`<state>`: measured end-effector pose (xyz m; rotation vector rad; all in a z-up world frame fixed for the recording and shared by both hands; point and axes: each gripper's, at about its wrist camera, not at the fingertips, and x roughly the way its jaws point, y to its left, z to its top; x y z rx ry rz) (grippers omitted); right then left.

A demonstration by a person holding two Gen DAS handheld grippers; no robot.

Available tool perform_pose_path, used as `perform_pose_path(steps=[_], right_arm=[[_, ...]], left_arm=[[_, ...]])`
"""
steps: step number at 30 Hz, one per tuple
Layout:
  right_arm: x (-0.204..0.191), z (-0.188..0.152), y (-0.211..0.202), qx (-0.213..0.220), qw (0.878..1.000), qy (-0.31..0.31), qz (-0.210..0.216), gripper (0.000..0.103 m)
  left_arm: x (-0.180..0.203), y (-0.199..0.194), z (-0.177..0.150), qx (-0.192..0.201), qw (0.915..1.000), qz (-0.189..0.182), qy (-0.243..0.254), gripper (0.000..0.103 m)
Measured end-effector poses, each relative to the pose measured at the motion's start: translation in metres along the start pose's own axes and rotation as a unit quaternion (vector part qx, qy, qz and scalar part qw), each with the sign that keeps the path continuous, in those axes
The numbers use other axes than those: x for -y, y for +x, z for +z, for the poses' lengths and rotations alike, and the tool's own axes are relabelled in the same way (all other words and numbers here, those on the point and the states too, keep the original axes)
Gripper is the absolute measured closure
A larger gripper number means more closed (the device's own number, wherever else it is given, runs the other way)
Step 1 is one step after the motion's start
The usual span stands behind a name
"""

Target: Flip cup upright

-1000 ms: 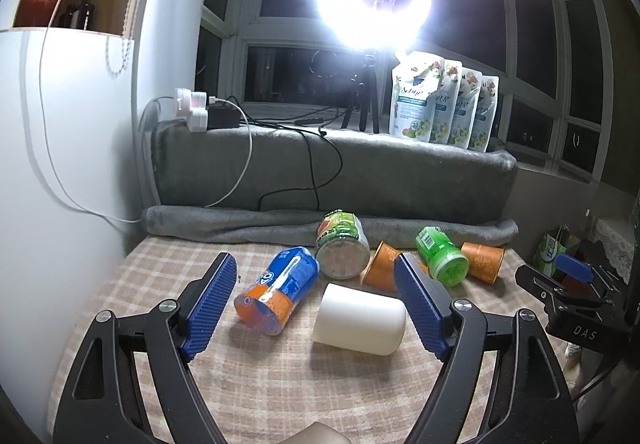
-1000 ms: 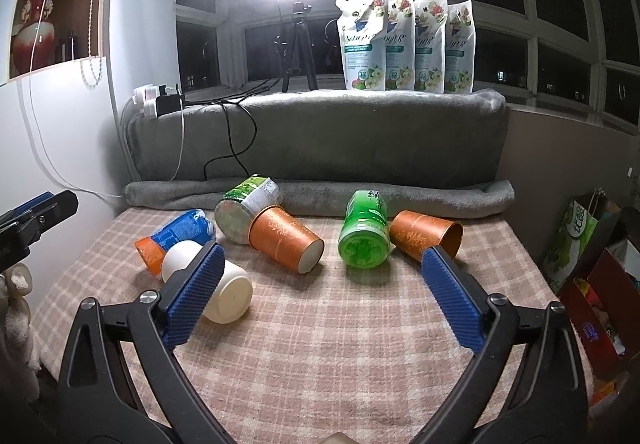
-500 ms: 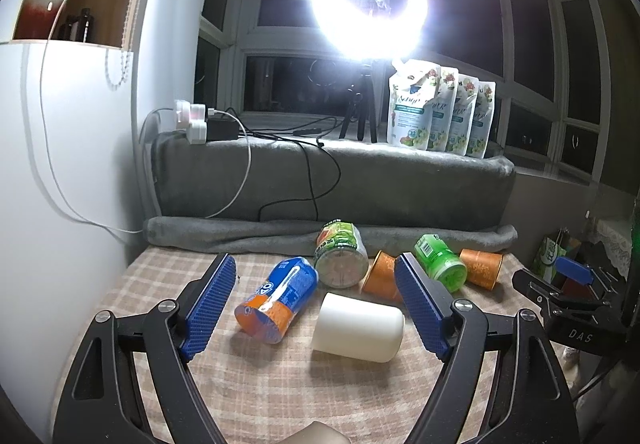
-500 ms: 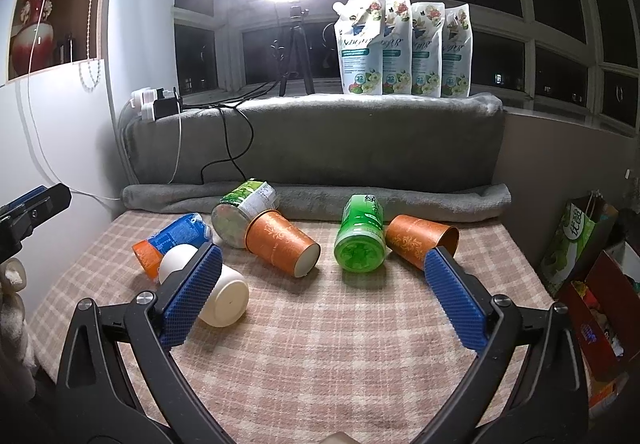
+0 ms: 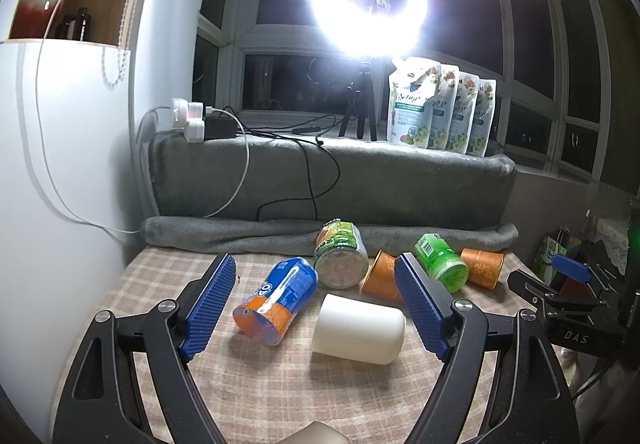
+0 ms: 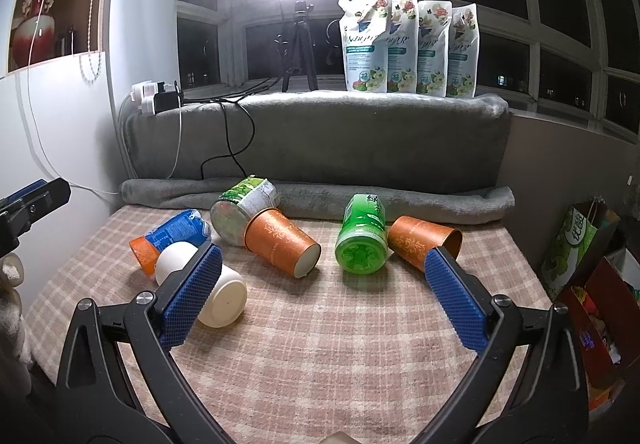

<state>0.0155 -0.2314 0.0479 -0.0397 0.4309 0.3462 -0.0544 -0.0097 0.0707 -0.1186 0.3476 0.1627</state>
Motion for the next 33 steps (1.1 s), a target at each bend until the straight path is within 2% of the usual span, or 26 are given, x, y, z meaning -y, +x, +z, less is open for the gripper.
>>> perform_pose_path(steps=[7,14,27,33], right_arm=[[-0.001,0.003,0.013,-0.012,1.0,-0.014,0.01,0.0],[-0.005,0.008,0.043,-0.05,0.996,-0.059,0.044,0.0],[-0.017,0.022,0.109,-0.117,0.981,-0.128,0.088,0.0],[-0.025,0.023,0.14,-0.154,0.97,-0.154,0.109,0.0]], left_arm=[[-0.003,0.007,-0.001,-0.007,1.0,0.001,0.0,0.021],[-0.01,0.014,-0.009,-0.026,0.9996,0.005,-0.002,0.021],[-0.027,0.018,-0.023,-0.06,0.9979,0.021,-0.012,0.021],[-0.032,0.02,-0.029,-0.073,0.9969,0.025,-0.017,0.021]])
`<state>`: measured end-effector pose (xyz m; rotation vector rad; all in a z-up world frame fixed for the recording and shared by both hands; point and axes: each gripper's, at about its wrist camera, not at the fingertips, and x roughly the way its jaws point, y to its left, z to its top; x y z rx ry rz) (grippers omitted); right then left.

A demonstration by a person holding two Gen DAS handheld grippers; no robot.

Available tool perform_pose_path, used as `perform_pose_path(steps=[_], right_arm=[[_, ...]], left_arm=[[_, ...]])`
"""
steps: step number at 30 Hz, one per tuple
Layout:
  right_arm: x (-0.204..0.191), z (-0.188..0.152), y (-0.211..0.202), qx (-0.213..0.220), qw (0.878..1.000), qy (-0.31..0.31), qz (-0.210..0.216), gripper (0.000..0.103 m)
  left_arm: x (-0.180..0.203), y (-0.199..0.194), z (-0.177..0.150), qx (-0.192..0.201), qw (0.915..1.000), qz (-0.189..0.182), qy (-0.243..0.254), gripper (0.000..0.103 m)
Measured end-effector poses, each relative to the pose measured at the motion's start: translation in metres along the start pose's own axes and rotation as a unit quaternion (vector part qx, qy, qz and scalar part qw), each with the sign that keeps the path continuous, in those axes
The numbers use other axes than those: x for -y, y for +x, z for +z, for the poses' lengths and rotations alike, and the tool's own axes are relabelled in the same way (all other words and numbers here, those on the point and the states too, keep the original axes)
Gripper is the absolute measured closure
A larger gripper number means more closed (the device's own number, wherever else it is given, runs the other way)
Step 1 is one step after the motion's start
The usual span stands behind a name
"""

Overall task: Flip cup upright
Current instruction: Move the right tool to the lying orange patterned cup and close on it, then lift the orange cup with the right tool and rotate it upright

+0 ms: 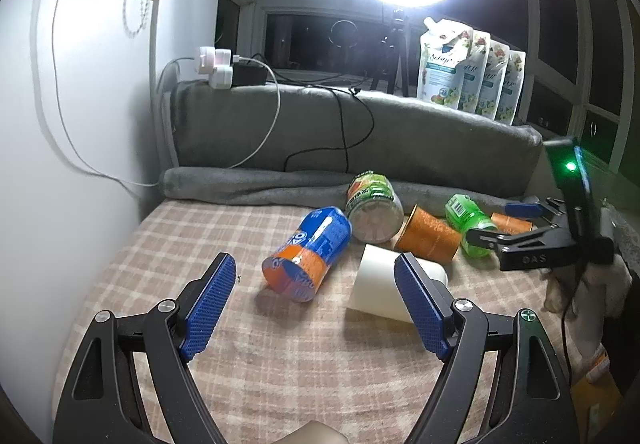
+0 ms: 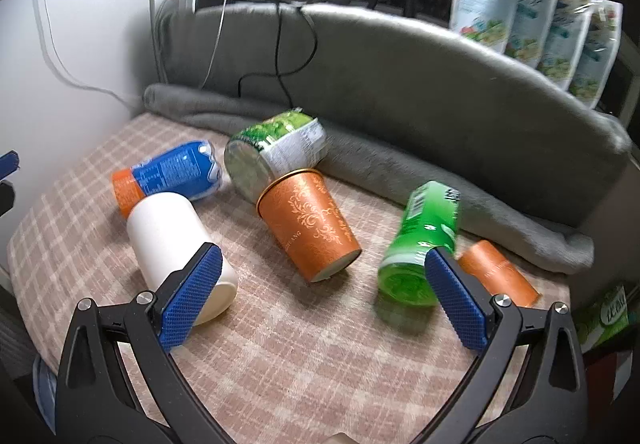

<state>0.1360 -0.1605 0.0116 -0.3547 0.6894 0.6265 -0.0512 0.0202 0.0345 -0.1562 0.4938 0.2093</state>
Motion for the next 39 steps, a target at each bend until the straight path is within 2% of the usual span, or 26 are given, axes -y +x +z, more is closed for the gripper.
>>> perform_pose_path(steps=[3,6,12,21,25,33,39], right_arm=[[-0.003,0.006,0.017,-0.02,1.0,-0.018,0.011,0.001],[-0.005,0.015,0.039,-0.046,0.998,-0.035,0.017,0.006],[-0.008,0.025,0.076,-0.085,0.995,-0.056,0.013,0.012],[-0.009,0.03,0.107,-0.119,0.991,-0.058,0.033,0.017],[-0.014,0.029,0.12,-0.141,0.987,-0.067,0.043,0.027],[-0.02,0.031,0.122,-0.131,0.989,-0.066,0.029,0.032],[-0.013,0.029,0.094,-0.105,0.993,-0.048,0.028,0.033]], left_arm=[[-0.003,0.001,-0.003,-0.006,1.0,0.001,-0.003,0.021],[-0.005,0.002,-0.005,-0.013,0.9999,0.001,-0.006,0.021],[-0.011,0.003,-0.007,-0.022,0.9996,0.006,-0.014,0.021],[-0.013,0.001,-0.003,-0.016,0.9997,0.005,-0.016,0.021],[-0.011,0.002,-0.002,-0.016,0.9998,0.003,-0.013,0.021],[-0.012,0.001,0.001,-0.012,0.9998,0.002,-0.014,0.021],[-0.009,0.0,0.002,-0.01,0.9999,0.0,-0.01,0.021]])
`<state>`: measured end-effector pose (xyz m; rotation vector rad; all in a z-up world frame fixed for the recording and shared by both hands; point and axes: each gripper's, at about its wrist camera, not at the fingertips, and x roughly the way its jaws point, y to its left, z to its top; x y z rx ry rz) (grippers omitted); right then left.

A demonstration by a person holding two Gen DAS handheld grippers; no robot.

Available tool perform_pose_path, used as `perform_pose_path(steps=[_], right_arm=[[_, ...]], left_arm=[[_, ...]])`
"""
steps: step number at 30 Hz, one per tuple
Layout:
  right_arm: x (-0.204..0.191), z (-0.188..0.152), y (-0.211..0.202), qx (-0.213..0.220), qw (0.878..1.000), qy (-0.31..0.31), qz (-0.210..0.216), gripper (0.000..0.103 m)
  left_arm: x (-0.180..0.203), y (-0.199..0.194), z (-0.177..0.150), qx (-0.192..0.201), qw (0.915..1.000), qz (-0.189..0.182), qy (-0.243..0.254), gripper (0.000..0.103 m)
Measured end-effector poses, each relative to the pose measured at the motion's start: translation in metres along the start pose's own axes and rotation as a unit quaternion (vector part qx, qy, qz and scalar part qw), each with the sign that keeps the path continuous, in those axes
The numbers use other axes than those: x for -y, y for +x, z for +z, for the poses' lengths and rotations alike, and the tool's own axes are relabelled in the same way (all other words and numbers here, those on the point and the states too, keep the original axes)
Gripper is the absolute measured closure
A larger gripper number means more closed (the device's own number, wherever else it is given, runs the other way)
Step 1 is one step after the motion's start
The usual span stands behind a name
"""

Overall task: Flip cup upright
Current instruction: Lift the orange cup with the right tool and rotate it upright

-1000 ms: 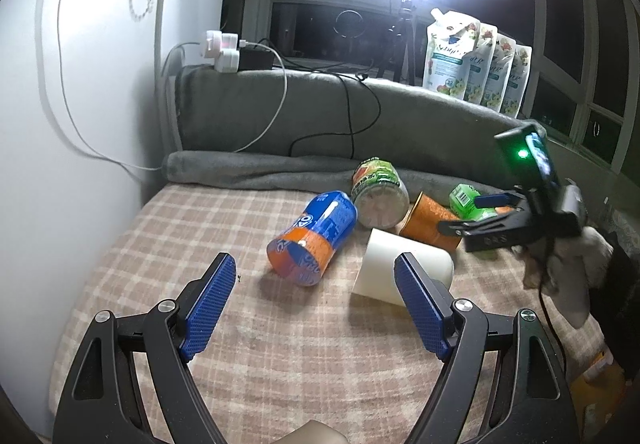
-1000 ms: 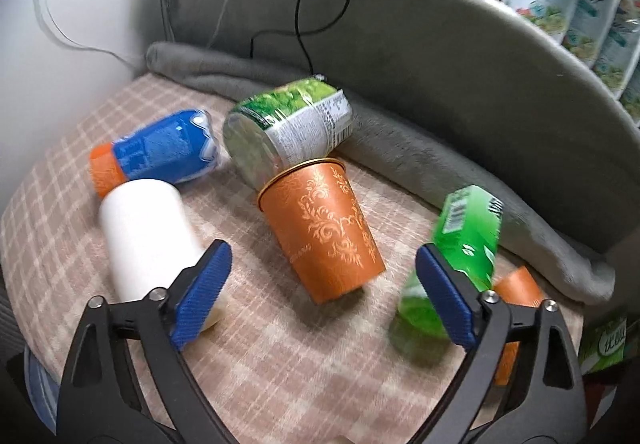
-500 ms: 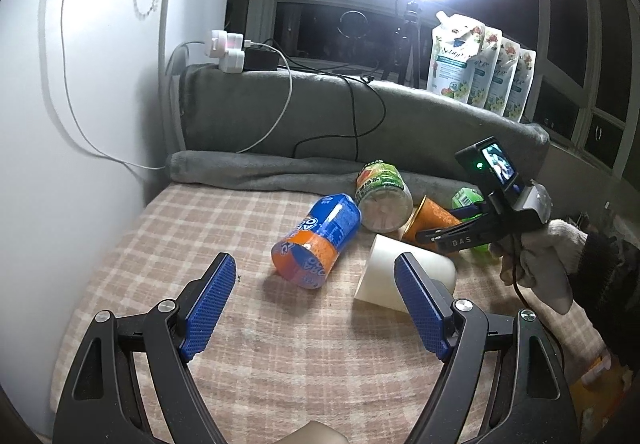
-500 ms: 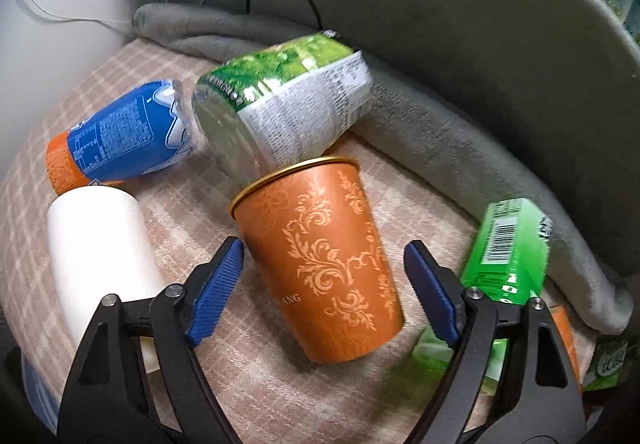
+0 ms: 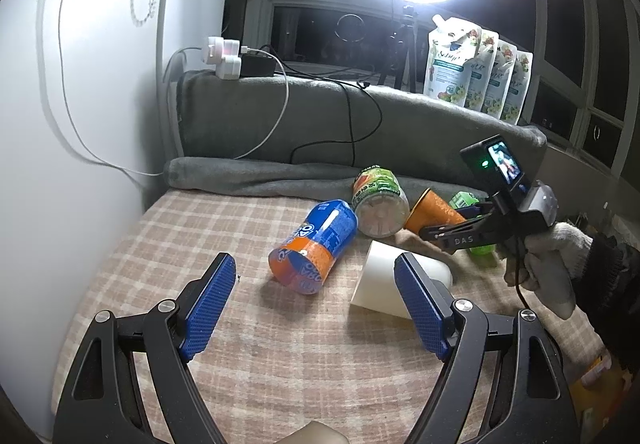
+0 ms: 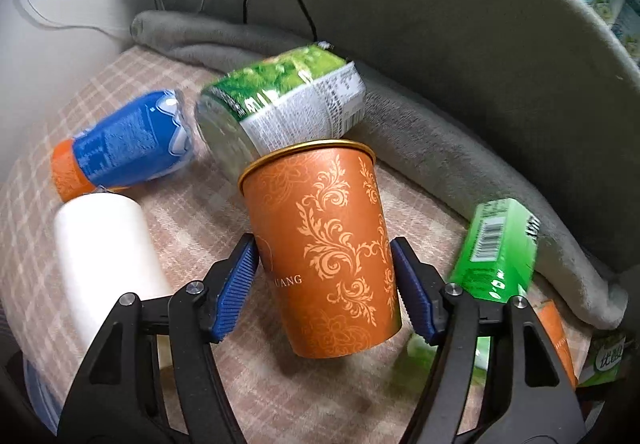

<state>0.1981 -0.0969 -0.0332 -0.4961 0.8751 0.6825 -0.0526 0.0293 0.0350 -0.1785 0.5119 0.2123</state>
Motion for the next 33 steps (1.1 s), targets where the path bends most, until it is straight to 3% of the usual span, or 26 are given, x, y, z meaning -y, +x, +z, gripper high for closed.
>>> perform_pose_path(steps=[9,14,24,33], right_arm=[[0.006,-0.037,-0.064,0.045,0.998,0.051,0.015,0.033],[0.007,-0.067,-0.087,0.05,0.995,0.082,0.024,0.033],[0.02,-0.122,-0.11,0.029,0.979,0.186,0.075,0.033],[0.012,-0.151,-0.091,-0.023,0.966,0.235,0.1,0.033]], left_arm=[[0.014,0.0,-0.004,-0.009,0.9997,-0.02,0.002,0.021],[0.028,0.006,-0.008,-0.027,0.9987,-0.043,0.005,0.021],[0.053,0.015,-0.018,-0.063,0.9945,-0.084,0.006,0.021],[0.066,0.022,-0.025,-0.088,0.9901,-0.11,0.006,0.021]])
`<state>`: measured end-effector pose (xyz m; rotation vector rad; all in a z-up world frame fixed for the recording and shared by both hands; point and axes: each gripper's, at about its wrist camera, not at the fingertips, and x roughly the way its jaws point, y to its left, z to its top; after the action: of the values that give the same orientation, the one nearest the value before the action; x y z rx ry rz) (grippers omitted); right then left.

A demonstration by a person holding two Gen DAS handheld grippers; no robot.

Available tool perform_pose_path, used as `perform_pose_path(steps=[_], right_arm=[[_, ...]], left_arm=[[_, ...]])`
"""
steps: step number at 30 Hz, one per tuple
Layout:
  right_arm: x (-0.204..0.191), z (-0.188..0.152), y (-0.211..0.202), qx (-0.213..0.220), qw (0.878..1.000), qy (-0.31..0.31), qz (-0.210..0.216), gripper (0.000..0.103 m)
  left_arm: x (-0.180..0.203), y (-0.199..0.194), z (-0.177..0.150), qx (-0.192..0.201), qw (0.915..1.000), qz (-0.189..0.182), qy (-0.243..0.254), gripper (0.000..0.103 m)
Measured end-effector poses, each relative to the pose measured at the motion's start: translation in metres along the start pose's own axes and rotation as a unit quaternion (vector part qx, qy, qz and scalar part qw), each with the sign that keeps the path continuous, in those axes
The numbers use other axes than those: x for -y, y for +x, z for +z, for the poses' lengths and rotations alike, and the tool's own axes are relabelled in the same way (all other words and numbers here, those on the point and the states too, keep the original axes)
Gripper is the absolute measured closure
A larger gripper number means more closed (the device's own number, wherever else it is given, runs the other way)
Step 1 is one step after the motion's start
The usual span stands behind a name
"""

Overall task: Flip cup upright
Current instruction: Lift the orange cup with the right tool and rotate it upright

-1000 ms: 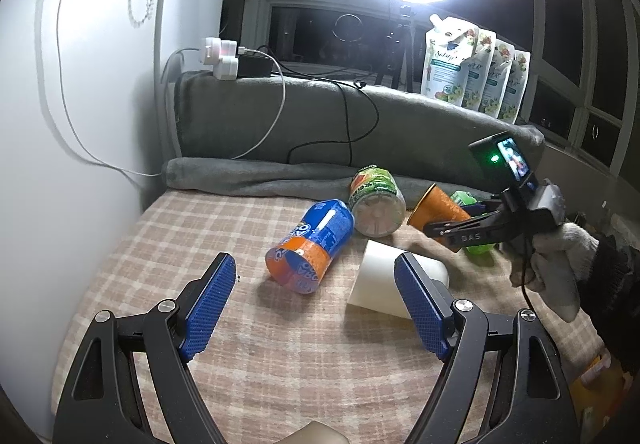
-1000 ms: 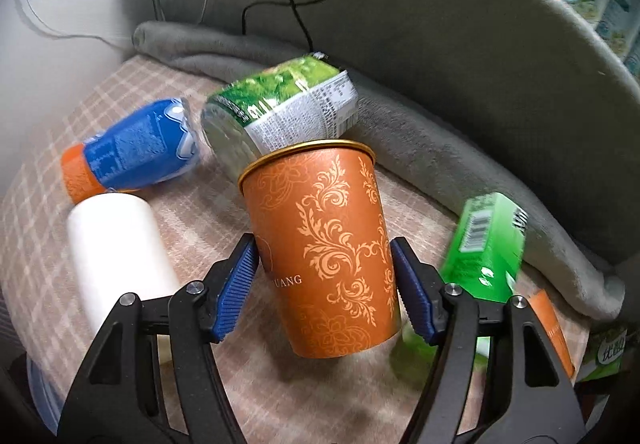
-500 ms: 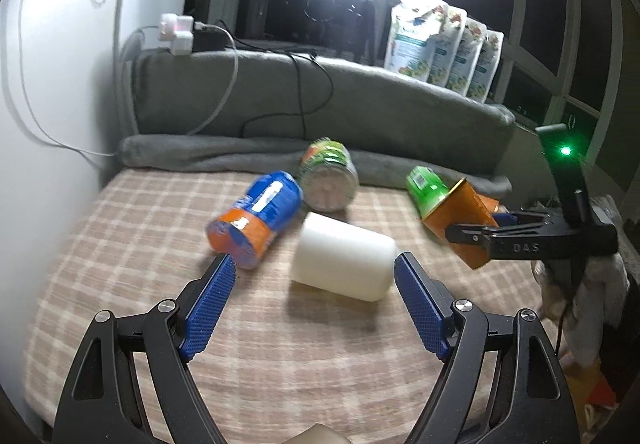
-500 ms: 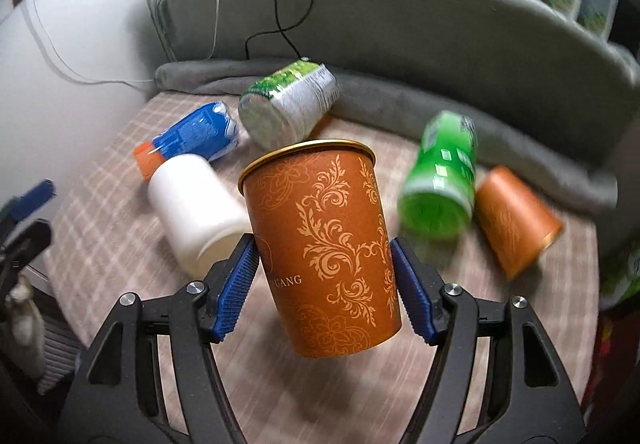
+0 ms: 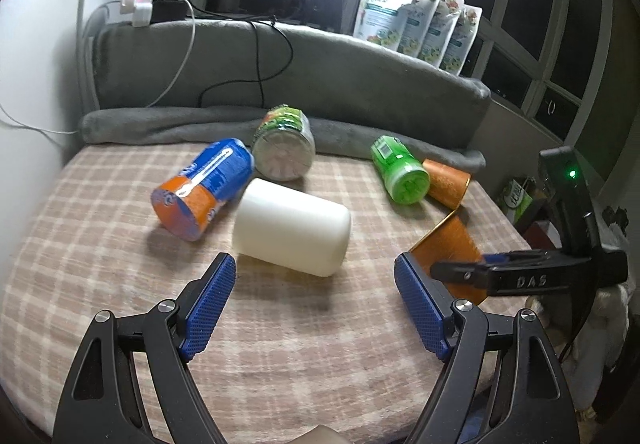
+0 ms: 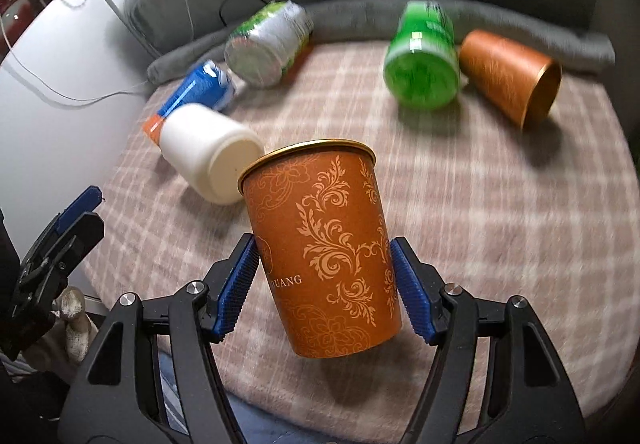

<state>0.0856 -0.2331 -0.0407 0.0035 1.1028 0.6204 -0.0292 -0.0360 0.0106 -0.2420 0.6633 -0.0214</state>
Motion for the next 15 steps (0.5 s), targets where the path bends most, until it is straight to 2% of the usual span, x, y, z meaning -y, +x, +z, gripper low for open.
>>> perform_pose_path(steps=[4,10,15], right_arm=[[0.0,-0.004,0.006,-0.01,1.0,0.005,-0.002,0.032],[0.0,-0.007,0.002,-0.001,1.0,0.002,0.007,0.031],[-0.001,-0.011,-0.011,0.015,1.0,-0.012,0.007,0.024]], left_arm=[[0.003,0.004,-0.001,-0.009,0.9999,-0.005,0.0,0.021],[0.005,0.011,-0.002,-0.023,0.9996,-0.014,-0.008,0.021],[0.009,0.017,-0.001,-0.037,0.9988,-0.026,-0.02,0.021]])
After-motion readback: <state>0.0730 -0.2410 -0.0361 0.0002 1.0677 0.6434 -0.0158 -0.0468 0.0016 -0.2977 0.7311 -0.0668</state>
